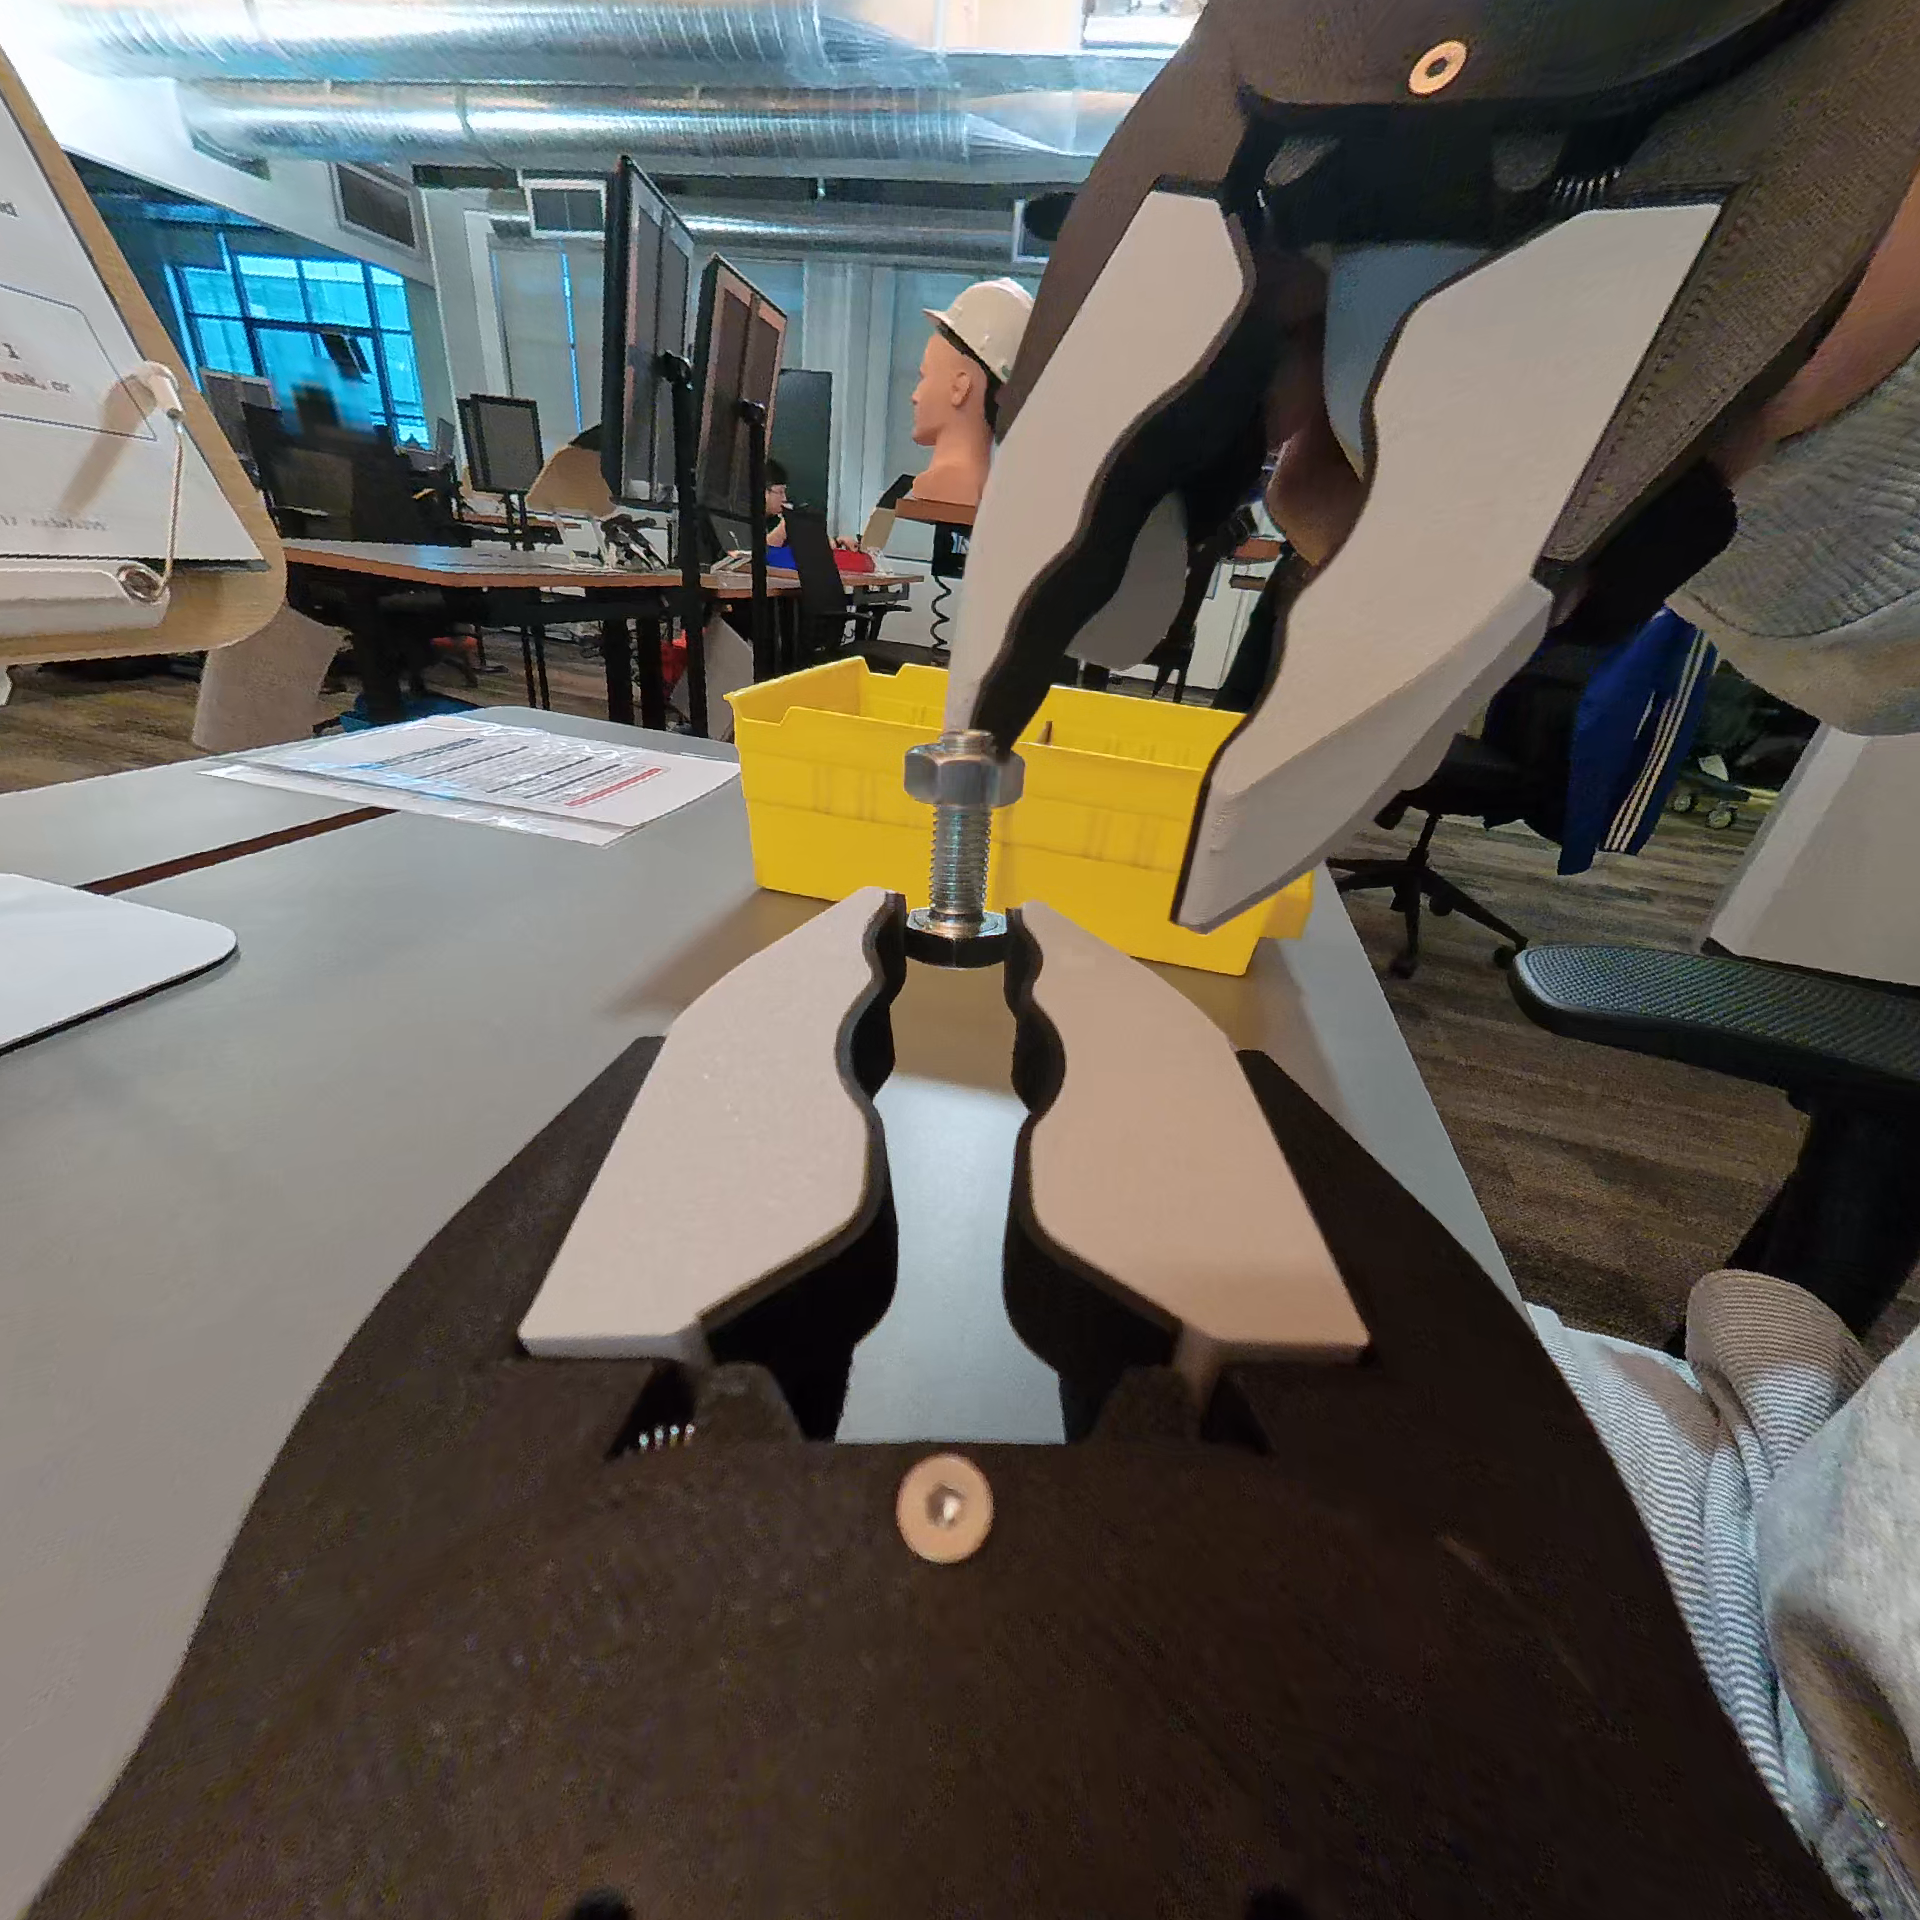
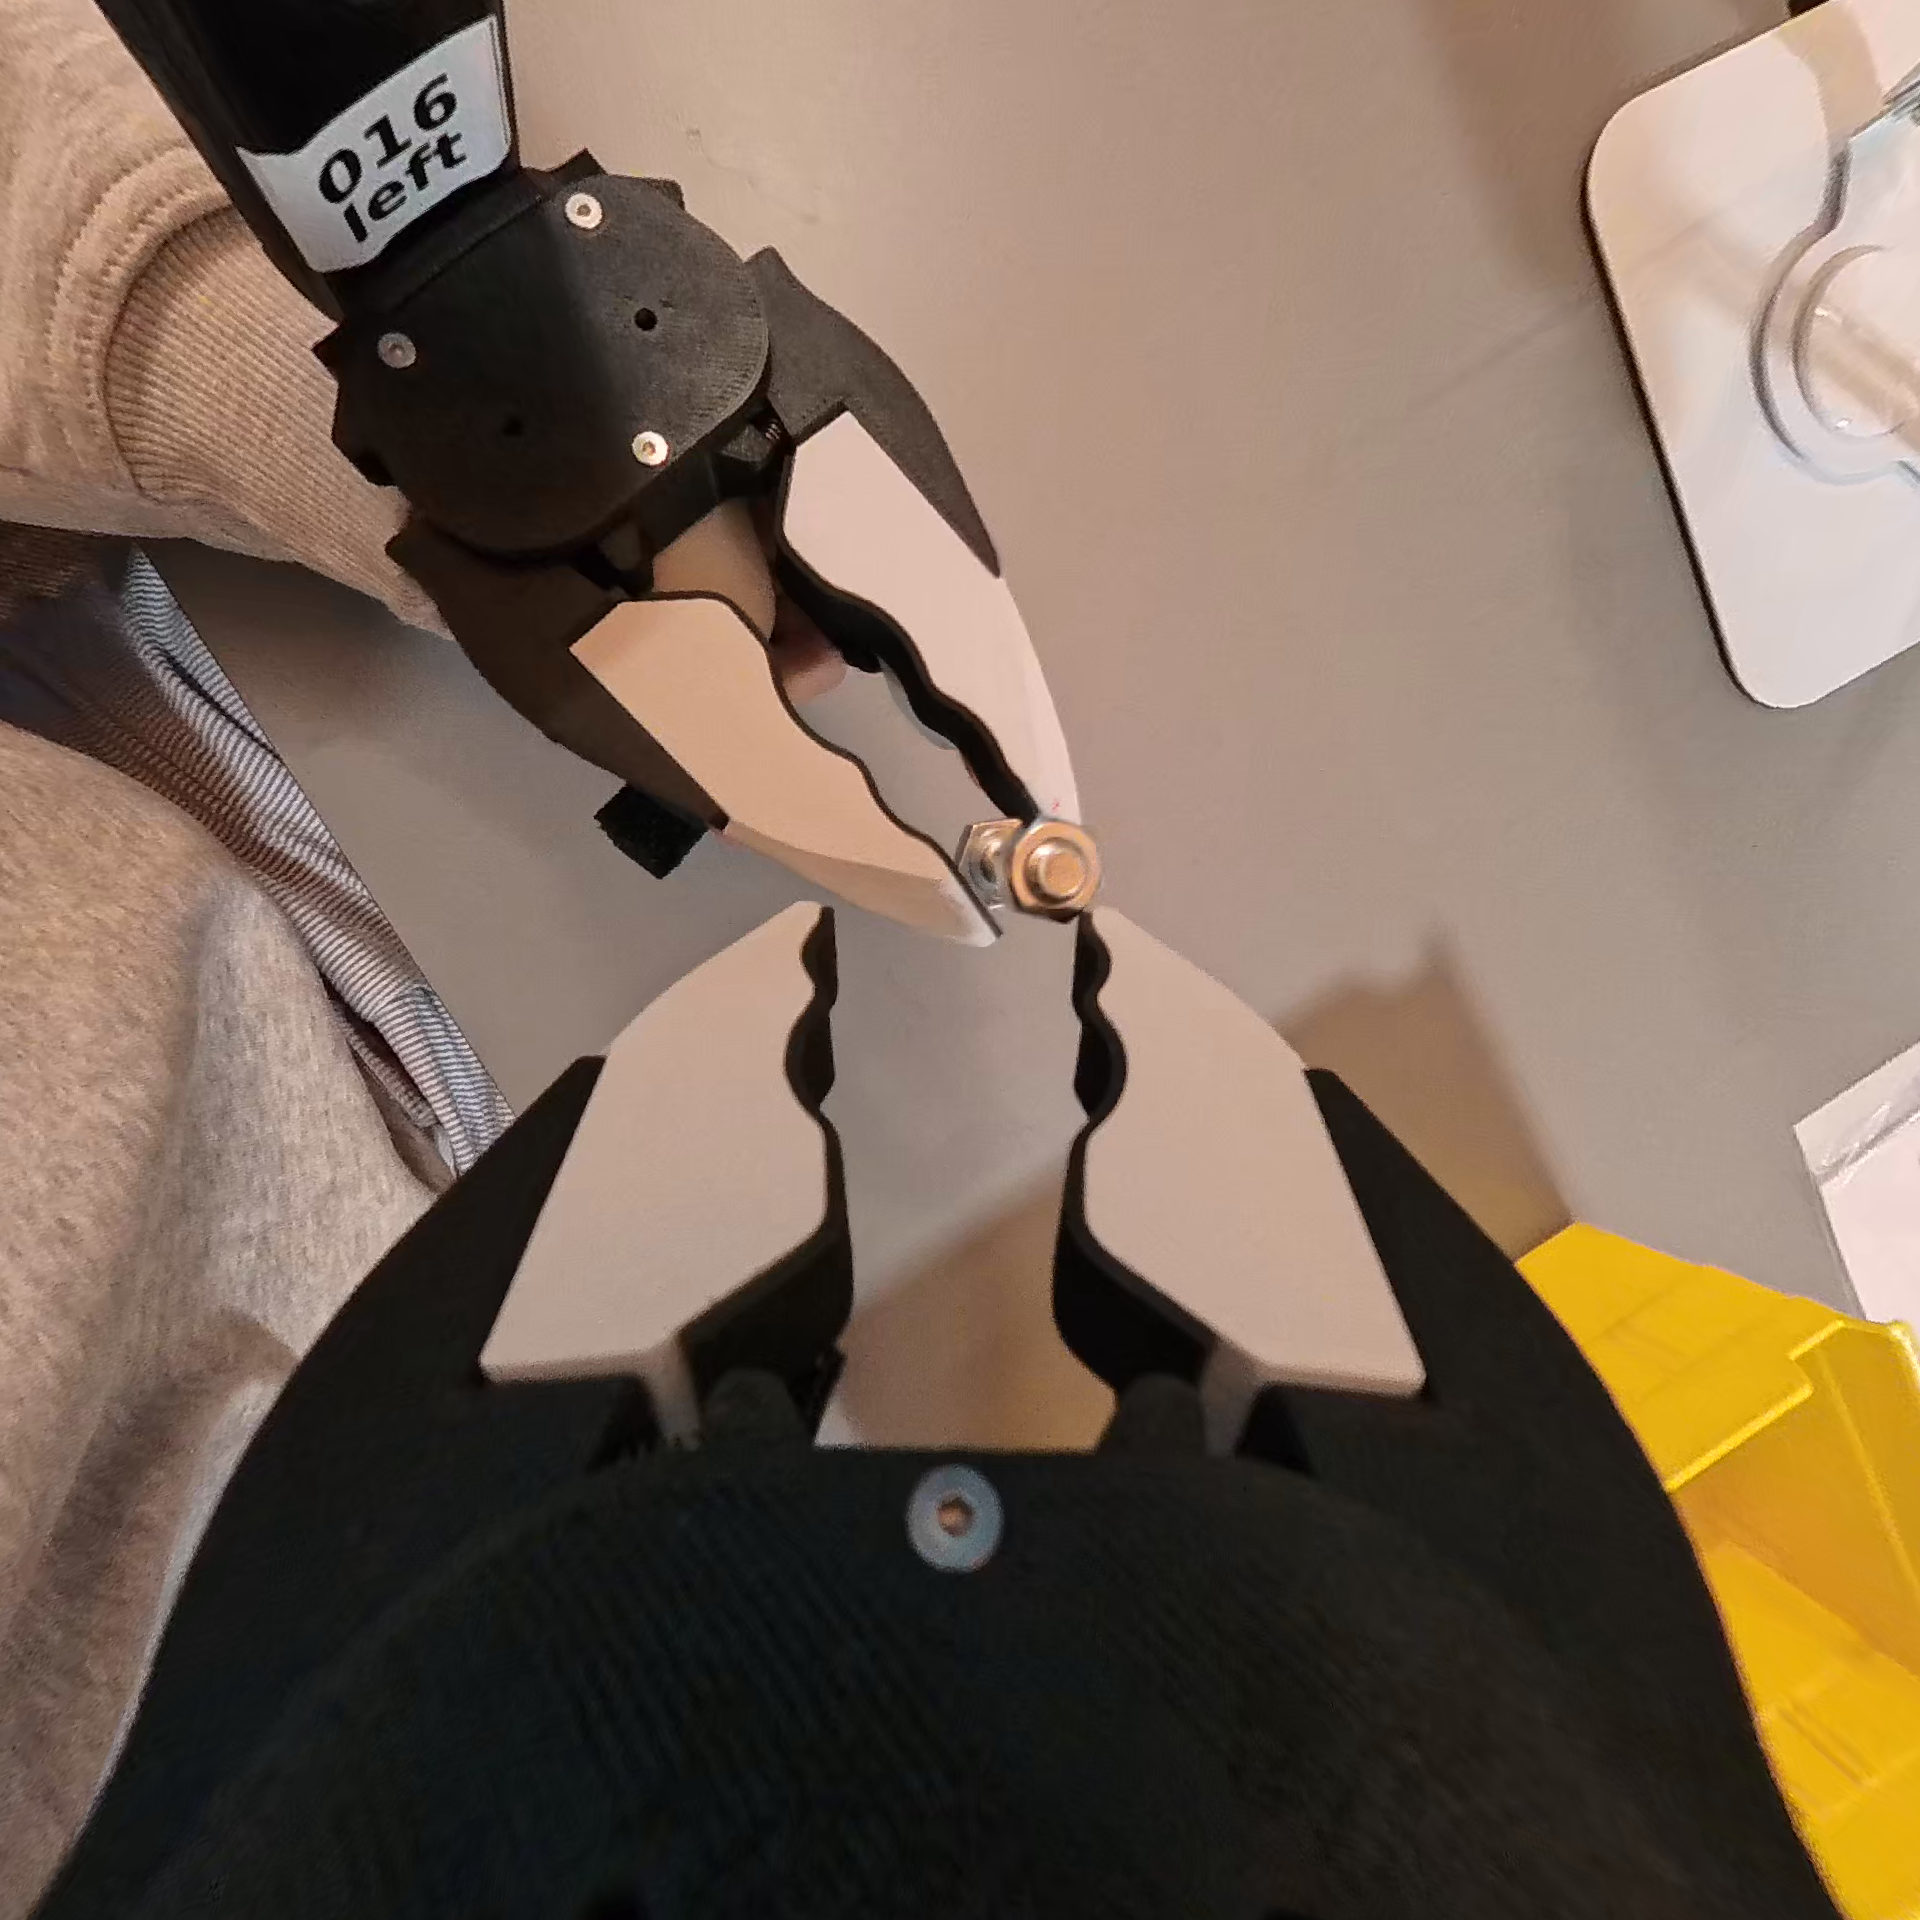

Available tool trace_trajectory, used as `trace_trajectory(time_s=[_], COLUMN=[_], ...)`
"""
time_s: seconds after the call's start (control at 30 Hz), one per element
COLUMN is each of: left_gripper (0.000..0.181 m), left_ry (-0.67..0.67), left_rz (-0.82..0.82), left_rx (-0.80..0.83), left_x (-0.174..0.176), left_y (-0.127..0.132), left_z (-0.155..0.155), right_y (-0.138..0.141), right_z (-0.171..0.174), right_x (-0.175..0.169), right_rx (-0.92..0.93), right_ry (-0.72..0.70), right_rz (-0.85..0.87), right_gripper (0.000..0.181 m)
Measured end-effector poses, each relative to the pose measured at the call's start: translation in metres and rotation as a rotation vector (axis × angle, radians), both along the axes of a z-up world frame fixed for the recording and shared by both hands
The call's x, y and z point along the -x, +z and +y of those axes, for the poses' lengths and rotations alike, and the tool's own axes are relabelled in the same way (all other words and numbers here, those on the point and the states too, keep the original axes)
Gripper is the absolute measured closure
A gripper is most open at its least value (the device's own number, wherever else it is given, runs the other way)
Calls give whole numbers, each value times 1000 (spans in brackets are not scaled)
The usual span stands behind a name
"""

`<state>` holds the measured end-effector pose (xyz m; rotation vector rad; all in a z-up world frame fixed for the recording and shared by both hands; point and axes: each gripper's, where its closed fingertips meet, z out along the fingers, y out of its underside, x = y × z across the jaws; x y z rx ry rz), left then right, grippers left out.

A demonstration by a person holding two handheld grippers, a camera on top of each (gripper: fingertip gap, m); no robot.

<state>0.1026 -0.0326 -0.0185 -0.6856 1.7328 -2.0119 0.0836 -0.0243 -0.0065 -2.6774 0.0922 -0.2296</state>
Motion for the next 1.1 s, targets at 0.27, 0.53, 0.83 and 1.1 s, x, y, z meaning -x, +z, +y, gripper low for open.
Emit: trace_trajectory(time_s=[0.27, 0.53, 0.83, 1.1], left_gripper=[162, 162, 162, 163], left_ry=[-18, -19, -7, 8], left_rz=[-25, -33, -49, -92], left_rx=[-41, -46, -61, -118], left_x=[5, 6, 6, 8], left_y=[-2, -2, -2, -4], left_z=[-6, -7, -6, -9], right_y=[1, 3, 16, 5], right_z=[7, 10, 3, -3], right_x=[0, 1, -7, -6], right_rx=[-7, -9, -49, -20], right_ry=[20, 33, -64, -116], right_rz=[-1, -13, 81, 198], right_gripper=[137, 137, 153, 159])
